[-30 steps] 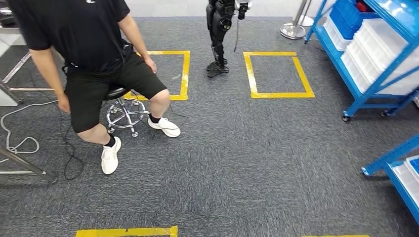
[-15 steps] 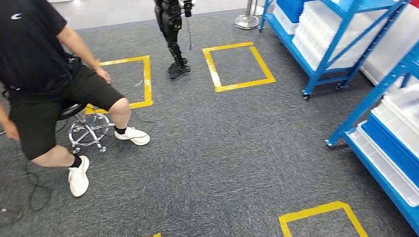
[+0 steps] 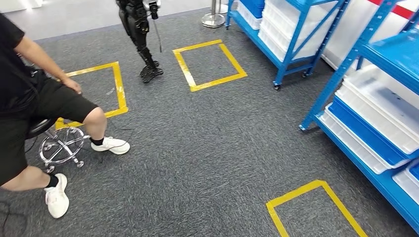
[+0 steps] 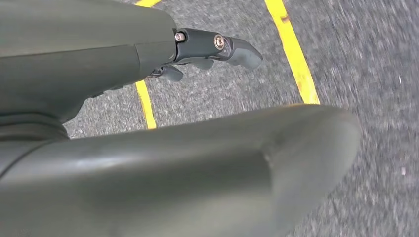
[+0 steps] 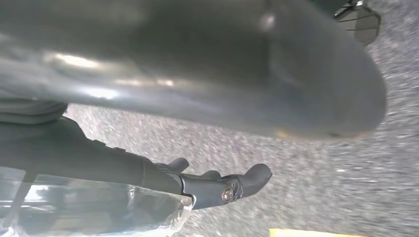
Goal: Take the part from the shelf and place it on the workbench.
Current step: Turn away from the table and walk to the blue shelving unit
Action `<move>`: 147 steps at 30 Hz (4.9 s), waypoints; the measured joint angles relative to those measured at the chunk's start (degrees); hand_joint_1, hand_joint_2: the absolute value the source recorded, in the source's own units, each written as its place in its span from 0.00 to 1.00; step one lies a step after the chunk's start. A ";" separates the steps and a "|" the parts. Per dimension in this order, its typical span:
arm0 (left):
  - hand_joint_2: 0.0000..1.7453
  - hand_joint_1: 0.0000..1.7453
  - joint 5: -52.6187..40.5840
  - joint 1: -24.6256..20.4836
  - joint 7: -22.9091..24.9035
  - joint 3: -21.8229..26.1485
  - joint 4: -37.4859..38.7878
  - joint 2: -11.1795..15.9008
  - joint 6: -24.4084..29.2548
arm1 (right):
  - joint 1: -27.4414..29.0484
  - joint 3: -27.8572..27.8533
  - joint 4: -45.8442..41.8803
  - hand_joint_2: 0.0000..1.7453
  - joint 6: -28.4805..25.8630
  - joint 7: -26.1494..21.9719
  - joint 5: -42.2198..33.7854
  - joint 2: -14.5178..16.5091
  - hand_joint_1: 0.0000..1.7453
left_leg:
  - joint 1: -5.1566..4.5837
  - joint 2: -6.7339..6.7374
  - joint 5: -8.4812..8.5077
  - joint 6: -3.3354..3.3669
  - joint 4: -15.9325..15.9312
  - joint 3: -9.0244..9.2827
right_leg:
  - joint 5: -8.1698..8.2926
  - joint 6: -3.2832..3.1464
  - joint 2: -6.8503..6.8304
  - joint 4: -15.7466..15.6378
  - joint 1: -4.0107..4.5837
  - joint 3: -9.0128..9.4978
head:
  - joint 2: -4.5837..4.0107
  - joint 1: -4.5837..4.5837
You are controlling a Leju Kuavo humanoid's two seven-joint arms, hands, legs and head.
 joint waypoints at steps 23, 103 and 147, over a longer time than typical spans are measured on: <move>0.00 0.00 0.01 -0.17 -0.10 -0.26 -0.03 -0.04 -0.15 | 0.10 -0.01 0.00 0.00 -0.43 0.43 -0.08 0.69 0.00 | -1.15 -6.28 -1.81 0.64 2.98 -0.46 | 6.67 -1.57 5.90 -15.91 1.09 8.84 | -0.01 -0.85; 0.00 0.00 1.65 -0.81 -4.18 -0.23 -0.37 -0.96 -4.03 | 0.08 -0.09 0.02 0.00 -1.97 0.75 2.41 0.04 0.00 | 0.19 -1.93 -2.71 -2.54 2.74 0.04 | 4.41 0.45 -0.52 -14.22 -1.42 8.75 | 0.00 0.39; 0.00 0.00 2.19 -0.39 -4.51 -0.22 -0.44 0.30 -3.90 | 0.02 -0.34 0.04 0.00 -2.05 0.64 3.38 0.72 0.00 | -1.75 -2.11 1.25 0.83 2.99 -4.57 | 1.55 -0.74 0.20 -15.86 0.08 12.56 | -0.01 0.14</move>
